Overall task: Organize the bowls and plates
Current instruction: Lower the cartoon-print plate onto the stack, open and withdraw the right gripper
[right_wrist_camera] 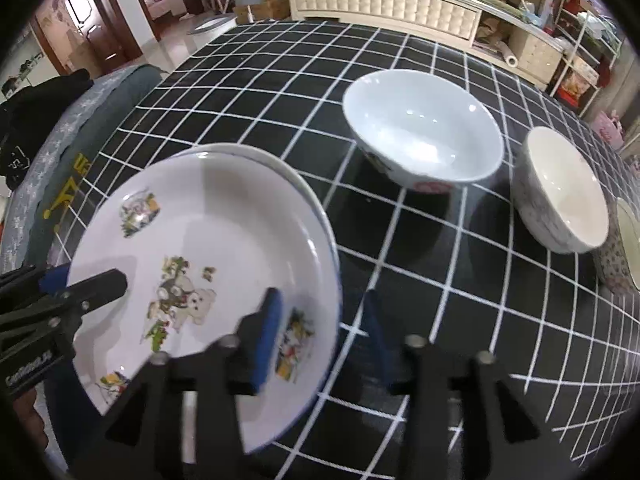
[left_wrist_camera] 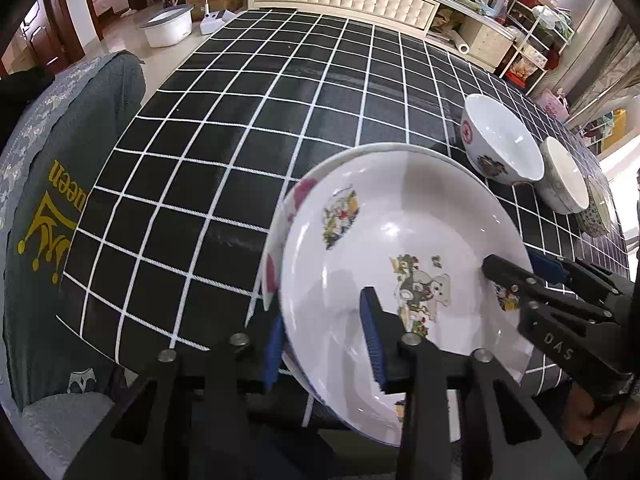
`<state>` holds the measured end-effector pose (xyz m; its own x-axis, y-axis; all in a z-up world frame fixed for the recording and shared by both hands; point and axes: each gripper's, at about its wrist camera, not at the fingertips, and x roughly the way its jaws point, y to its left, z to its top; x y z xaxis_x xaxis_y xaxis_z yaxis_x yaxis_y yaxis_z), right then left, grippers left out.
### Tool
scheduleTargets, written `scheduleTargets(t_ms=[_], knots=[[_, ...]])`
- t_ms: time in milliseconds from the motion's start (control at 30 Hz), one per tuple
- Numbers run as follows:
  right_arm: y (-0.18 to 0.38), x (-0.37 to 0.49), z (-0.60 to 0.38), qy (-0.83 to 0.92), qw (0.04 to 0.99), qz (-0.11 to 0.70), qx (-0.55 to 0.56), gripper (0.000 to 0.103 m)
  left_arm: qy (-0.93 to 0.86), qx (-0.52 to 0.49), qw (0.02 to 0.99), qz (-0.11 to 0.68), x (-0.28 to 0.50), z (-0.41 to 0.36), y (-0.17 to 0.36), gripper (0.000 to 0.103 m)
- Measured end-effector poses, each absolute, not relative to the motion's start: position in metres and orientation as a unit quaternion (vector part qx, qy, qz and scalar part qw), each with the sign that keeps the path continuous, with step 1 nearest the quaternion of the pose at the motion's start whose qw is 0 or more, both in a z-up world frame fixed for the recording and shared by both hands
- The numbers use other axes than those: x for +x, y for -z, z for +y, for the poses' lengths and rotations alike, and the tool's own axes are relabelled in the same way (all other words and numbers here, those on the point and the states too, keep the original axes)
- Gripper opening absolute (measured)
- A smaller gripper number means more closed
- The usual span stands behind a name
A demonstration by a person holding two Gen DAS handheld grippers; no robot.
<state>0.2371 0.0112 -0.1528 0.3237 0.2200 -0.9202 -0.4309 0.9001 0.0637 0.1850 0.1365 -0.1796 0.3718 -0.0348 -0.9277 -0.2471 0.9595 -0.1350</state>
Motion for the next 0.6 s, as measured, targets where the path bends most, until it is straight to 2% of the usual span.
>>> scheduleTargets(t_ms=[33,200,600], knots=[[0.152,0.236,0.010,-0.198,0.809,0.544,-0.097,0.062,-0.064,-0.128,0.818,0.557,0.183,0.135,0.179,0.040],[0.150,0.231,0.006,-0.203,0.806,0.549,-0.092,0.065,-0.076,-0.112,0.820,0.555,0.178,0.128,0.172,0.054],[0.118,0.219,-0.010,-0.216,0.820,0.526,-0.069,0.066,-0.058,-0.113,0.843,0.523,0.164,0.114,0.136,0.054]])
